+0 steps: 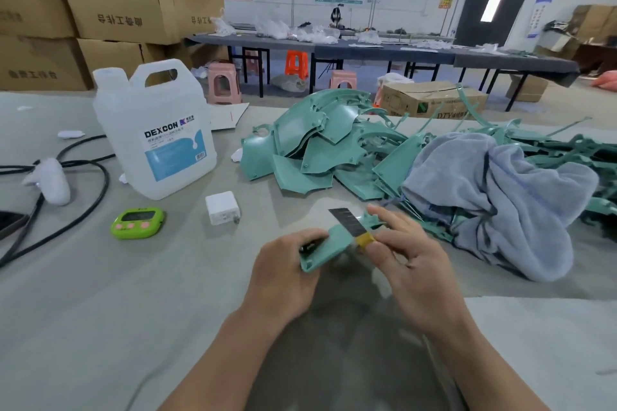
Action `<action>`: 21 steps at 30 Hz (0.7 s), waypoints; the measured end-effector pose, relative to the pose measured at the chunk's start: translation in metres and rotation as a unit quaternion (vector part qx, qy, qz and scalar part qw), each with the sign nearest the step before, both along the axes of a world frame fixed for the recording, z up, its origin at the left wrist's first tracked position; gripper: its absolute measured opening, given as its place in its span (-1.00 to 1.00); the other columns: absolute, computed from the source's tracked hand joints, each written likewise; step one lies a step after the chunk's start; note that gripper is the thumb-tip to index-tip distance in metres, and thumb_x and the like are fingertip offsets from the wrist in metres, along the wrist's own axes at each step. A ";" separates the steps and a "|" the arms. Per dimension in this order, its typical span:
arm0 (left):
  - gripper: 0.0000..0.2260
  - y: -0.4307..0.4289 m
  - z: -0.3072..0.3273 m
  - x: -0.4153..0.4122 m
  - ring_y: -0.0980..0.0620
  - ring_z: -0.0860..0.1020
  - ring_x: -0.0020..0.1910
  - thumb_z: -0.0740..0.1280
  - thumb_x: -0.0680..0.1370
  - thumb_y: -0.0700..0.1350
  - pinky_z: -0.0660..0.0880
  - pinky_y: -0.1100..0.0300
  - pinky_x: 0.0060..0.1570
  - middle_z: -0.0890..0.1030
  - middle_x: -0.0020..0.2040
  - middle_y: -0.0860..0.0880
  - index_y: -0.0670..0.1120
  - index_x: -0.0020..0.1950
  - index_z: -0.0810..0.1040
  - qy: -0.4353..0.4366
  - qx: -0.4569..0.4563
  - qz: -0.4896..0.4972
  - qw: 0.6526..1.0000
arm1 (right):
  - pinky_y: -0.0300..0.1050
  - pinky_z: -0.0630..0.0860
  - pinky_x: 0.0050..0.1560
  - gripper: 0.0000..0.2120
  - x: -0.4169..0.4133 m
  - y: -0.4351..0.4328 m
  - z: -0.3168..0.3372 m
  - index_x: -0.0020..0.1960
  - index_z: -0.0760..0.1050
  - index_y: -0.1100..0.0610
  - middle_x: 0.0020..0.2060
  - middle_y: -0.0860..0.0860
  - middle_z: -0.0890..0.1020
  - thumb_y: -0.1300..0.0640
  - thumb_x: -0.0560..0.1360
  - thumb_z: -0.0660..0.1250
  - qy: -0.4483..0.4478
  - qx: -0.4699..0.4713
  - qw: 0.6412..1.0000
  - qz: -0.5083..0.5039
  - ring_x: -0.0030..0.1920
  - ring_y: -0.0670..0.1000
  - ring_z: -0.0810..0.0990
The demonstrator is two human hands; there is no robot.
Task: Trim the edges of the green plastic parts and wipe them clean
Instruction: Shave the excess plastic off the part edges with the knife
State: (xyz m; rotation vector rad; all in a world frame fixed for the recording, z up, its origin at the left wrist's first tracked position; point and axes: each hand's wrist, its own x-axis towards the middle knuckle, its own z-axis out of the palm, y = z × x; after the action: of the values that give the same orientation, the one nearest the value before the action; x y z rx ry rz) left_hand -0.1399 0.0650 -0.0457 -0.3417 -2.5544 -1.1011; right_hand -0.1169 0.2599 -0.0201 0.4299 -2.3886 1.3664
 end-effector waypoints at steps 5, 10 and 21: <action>-0.72 -0.001 0.009 0.004 0.32 0.64 -0.11 0.59 0.35 0.08 0.55 0.40 -0.05 0.71 -0.10 0.28 0.19 0.05 0.73 0.008 0.118 0.045 0.992 | -0.12 0.51 0.23 -0.74 -0.006 0.003 0.016 -0.13 0.69 -0.14 0.03 -0.28 0.69 0.22 0.54 0.44 0.049 -0.009 0.997 -0.055 0.16 -0.18 0.60; -0.48 -0.001 0.022 -0.002 0.10 0.68 -0.03 0.57 0.26 0.06 0.60 0.19 -0.01 0.73 0.00 0.06 0.13 0.22 0.66 -0.080 0.400 -0.048 0.912 | -0.10 0.55 0.00 -0.76 -0.015 -0.002 0.059 -0.16 0.75 -0.04 -0.18 -0.08 0.75 0.15 0.60 0.36 -0.045 -0.227 0.970 -0.076 -0.10 -0.04 0.65; -0.59 -0.010 0.042 0.002 -0.09 0.62 0.21 0.36 0.50 0.00 0.56 0.11 0.17 0.65 0.24 -0.14 -0.14 0.30 0.60 -0.064 0.497 -0.231 0.834 | -0.17 0.39 -0.35 -0.82 -0.032 -0.040 0.115 -0.24 0.69 0.17 -0.28 0.04 0.69 0.20 0.53 0.42 -0.323 -0.382 0.858 -0.116 -0.29 0.00 0.51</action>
State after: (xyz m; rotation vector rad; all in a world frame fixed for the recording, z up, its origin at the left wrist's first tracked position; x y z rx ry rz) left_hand -0.1379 0.0550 -0.0037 -0.6055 -1.6398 -2.4813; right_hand -0.1492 0.2194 0.0945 -0.6018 -1.9405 2.4133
